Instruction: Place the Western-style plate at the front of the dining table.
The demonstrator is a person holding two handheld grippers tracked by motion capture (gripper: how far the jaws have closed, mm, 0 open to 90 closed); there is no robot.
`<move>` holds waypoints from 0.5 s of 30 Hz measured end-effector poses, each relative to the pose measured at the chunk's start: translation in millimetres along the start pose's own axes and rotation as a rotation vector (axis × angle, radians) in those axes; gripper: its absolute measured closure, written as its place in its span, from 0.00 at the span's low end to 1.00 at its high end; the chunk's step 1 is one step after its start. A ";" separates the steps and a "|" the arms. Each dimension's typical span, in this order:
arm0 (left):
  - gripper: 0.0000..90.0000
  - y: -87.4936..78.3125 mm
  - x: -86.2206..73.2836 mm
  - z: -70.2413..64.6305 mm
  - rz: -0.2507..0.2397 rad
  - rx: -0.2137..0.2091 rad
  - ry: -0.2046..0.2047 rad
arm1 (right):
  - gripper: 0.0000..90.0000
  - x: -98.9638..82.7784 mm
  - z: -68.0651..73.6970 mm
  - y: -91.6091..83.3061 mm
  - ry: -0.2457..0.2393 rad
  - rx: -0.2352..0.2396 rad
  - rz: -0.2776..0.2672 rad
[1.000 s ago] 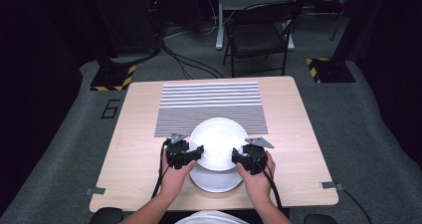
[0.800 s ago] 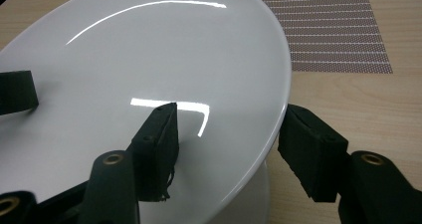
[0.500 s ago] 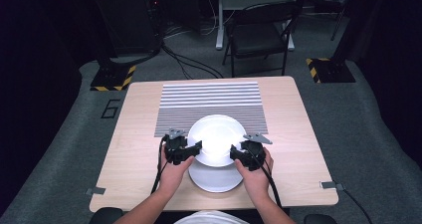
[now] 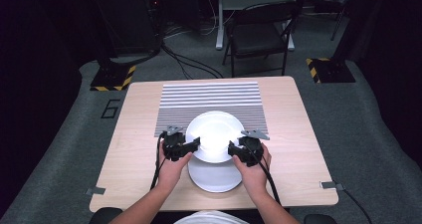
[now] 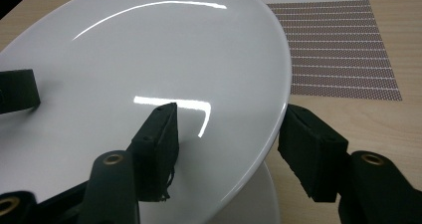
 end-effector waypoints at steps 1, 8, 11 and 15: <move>0.48 0.1 0.6 0.3 -0.001 0.001 0.000 | 0.45 0.7 0.0 0.7 -0.005 0.000 -0.003; 0.48 0.9 4.6 3.3 -0.008 0.001 -0.008 | 0.45 6.6 2.3 4.0 -0.011 -0.001 -0.013; 0.48 1.3 6.3 4.5 -0.013 0.001 -0.011 | 0.45 9.4 2.7 5.4 -0.011 -0.001 -0.016; 0.48 2.2 8.4 6.4 -0.017 0.004 -0.014 | 0.45 12.8 3.8 7.8 -0.021 -0.003 -0.020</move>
Point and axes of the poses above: each handheld gripper's, and its own axes: y roughly forward along the jaws, x roughly out of its top, z roughly to its left, the point moved 3 cm from there along y, roughly forward along the jaws
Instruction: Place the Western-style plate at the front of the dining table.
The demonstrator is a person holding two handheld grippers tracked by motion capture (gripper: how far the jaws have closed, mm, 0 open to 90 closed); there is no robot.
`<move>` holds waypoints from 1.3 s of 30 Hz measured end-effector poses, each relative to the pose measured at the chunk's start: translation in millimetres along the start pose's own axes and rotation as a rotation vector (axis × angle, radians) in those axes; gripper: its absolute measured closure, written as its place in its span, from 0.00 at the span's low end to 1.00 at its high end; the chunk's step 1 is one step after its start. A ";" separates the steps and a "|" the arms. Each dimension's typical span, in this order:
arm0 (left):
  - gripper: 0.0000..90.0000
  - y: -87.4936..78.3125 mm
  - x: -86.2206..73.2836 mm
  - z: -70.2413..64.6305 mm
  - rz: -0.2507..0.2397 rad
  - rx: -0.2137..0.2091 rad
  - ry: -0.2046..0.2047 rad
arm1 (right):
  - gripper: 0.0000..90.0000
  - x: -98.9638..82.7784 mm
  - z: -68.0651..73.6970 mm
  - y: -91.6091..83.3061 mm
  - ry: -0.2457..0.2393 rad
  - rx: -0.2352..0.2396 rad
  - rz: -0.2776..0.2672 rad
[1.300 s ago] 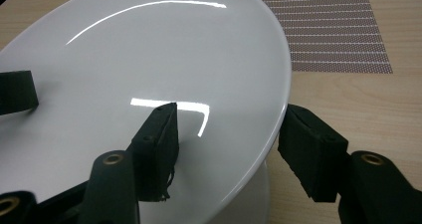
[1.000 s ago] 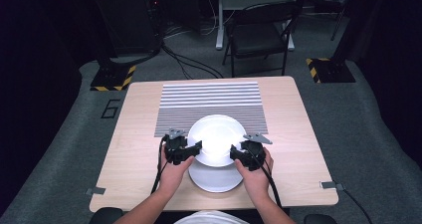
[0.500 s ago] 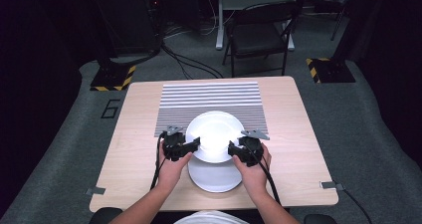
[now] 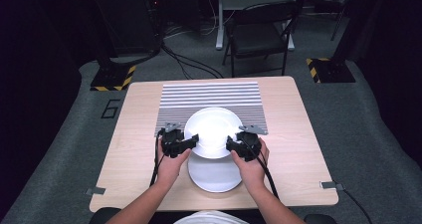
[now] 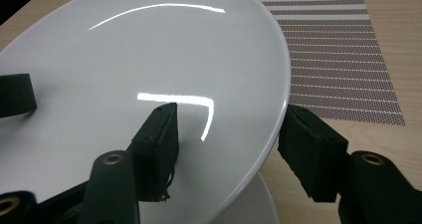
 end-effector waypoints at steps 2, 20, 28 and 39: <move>0.49 0.1 1.2 1.0 -0.004 0.005 0.002 | 0.45 1.3 0.4 1.3 -0.009 0.001 -0.003; 0.52 2.4 8.7 8.3 -0.022 0.017 -0.016 | 0.48 10.1 1.9 9.5 -0.008 0.007 -0.017; 0.54 2.7 12.0 11.0 -0.027 0.025 -0.020 | 0.51 14.1 2.2 13.4 0.006 0.012 -0.016; 0.54 7.0 15.9 15.9 -0.024 0.038 -0.029 | 0.52 18.2 3.5 20.6 0.011 0.007 -0.020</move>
Point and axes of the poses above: each handheld gripper's, and its own axes: y roughly forward along the jaws, x roughly out of its top, z roughly to its left, the point moved 3 cm from there along y, roughly forward along the jaws
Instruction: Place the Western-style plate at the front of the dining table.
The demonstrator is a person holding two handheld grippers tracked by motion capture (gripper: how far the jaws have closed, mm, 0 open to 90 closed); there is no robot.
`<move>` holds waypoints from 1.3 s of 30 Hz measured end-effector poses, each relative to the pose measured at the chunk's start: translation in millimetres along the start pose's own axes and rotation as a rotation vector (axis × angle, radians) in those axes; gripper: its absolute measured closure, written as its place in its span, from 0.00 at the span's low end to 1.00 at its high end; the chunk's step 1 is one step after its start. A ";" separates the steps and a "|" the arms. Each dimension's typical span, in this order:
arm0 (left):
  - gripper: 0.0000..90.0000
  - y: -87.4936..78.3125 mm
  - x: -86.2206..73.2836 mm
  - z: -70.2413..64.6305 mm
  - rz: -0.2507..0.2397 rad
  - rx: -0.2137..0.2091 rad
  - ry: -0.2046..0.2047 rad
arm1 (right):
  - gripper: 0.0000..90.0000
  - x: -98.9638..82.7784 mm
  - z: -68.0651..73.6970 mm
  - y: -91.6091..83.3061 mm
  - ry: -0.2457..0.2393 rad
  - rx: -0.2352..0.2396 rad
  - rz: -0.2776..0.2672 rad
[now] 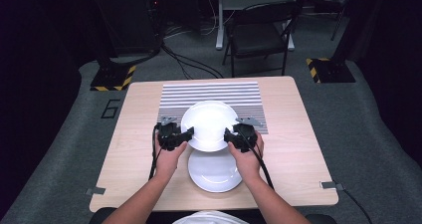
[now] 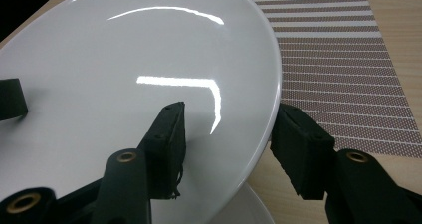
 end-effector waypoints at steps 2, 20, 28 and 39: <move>0.54 0.5 1.4 0.5 -0.004 0.003 -0.003 | 0.52 0.8 0.6 0.9 0.001 -0.001 0.000; 0.55 7.0 12.3 7.5 0.005 -0.001 0.001 | 0.53 10.8 2.0 7.1 -0.015 -0.003 0.000; 0.55 10.4 21.5 11.7 0.001 0.002 -0.002 | 0.53 18.8 2.1 13.3 -0.021 0.011 -0.004; 0.56 17.9 30.9 16.7 0.011 -0.002 -0.005 | 0.54 28.7 1.1 22.4 -0.011 0.016 0.005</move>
Point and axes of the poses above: each handheld gripper's, and its own axes: y roughly forward along the jaws, x roughly out of its top, z roughly to its left, the point moved 3 cm from there along y, roughly forward along the jaws
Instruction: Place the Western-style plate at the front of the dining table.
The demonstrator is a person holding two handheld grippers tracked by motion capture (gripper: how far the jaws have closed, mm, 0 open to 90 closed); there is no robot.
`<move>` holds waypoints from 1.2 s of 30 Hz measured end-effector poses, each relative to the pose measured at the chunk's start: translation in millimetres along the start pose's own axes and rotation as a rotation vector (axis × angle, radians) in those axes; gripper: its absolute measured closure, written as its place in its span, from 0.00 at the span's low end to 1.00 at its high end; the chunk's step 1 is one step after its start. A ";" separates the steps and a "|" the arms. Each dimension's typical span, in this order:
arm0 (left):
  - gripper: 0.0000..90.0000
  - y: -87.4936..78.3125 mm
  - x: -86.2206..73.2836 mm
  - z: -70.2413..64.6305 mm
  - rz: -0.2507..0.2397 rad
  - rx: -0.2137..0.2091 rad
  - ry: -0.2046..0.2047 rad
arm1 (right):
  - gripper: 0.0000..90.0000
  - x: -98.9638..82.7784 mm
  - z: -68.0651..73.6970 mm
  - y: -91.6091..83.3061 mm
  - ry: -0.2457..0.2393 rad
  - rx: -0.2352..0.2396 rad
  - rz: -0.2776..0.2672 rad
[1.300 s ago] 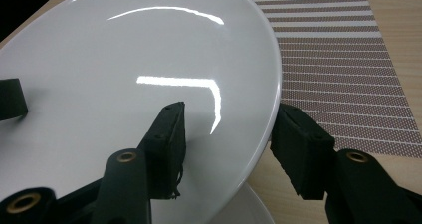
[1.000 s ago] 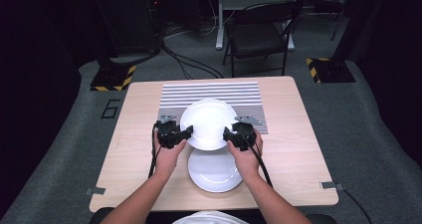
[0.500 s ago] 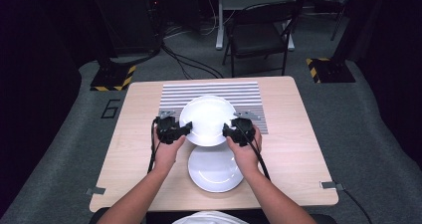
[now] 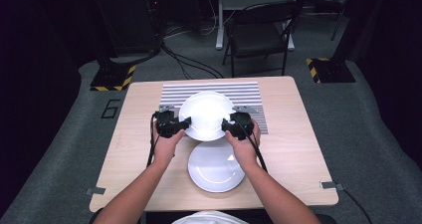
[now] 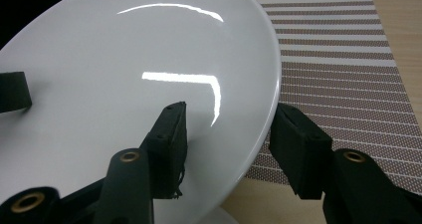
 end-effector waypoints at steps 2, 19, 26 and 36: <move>0.56 1.2 1.3 0.7 0.004 -0.001 0.002 | 0.54 1.1 -0.5 1.7 0.002 -0.002 0.003; 0.56 7.9 15.4 7.6 0.008 -0.001 -0.014 | 0.54 16.6 0.9 10.4 -0.025 -0.002 -0.001; 0.56 10.1 21.8 9.9 -0.003 -0.006 -0.016 | 0.55 24.0 0.2 14.0 -0.016 0.008 0.000; 0.56 15.6 29.2 12.0 0.002 -0.006 -0.005 | 0.55 31.9 -1.6 20.9 -0.021 0.001 0.000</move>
Point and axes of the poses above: each handheld gripper's, and its own axes: y roughly forward along the jaws, x roughly out of its top, z roughly to its left, the point moved 3 cm from there along y, roughly forward along the jaws
